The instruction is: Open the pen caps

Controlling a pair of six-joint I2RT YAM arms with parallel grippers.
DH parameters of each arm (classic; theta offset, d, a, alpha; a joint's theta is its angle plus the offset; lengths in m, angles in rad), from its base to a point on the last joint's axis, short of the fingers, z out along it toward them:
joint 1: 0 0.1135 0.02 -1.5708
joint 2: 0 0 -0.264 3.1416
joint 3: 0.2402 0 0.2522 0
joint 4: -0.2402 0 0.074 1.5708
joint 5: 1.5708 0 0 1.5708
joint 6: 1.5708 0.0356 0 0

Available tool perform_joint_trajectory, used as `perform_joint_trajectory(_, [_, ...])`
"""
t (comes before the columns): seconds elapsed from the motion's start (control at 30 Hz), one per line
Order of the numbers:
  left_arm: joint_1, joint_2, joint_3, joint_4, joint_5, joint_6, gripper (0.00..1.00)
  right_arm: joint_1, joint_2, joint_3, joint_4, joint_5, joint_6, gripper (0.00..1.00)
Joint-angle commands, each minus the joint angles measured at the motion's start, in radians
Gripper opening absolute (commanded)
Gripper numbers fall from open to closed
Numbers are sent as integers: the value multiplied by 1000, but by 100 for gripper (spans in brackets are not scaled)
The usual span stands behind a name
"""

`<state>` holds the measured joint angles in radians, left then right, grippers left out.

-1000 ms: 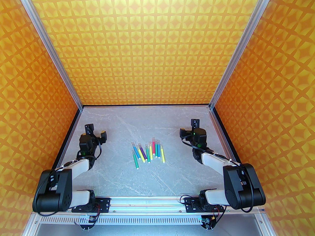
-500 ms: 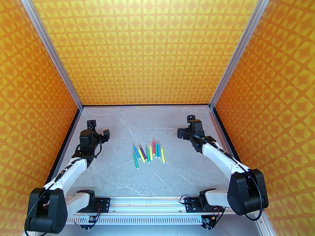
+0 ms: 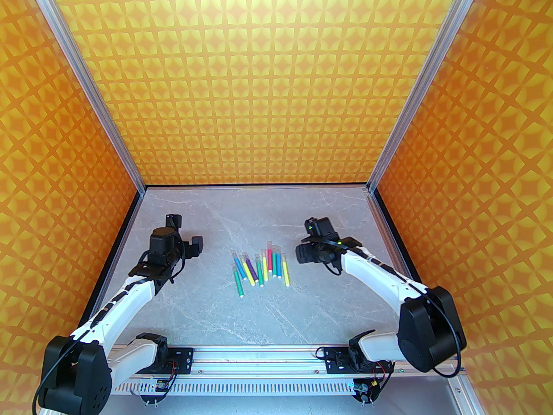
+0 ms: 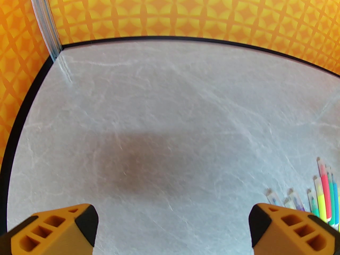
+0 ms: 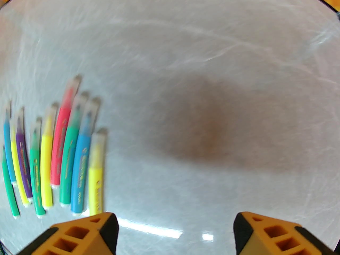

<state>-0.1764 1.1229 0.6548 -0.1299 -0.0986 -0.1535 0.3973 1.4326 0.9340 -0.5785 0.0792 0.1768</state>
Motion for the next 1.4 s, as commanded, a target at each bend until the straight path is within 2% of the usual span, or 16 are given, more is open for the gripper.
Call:
perform_joint_trajectory(0.0, [-11,-41,28,-53,1,-27,99,41,46,28,-42,-37,12,70])
perform_joint_trajectory(0.23, [-24,-60,23,-74,18,-35,99,105,101,34,-37,-59,59,56])
perform_joint_trajectory(0.47, [-28,-76,22,-78,24,-37,99,172,169,47,-19,-58,103,54])
perform_joint_trajectory(0.67, [-31,-78,21,-79,28,-36,99,208,234,58,4,-53,143,46])
perform_joint_trajectory(0.83, [-31,-80,17,-73,30,-34,99,219,272,73,-2,-46,153,40])
perform_joint_trajectory(1.37, [-31,-81,-14,-34,39,-30,99,221,370,151,-87,24,170,29])
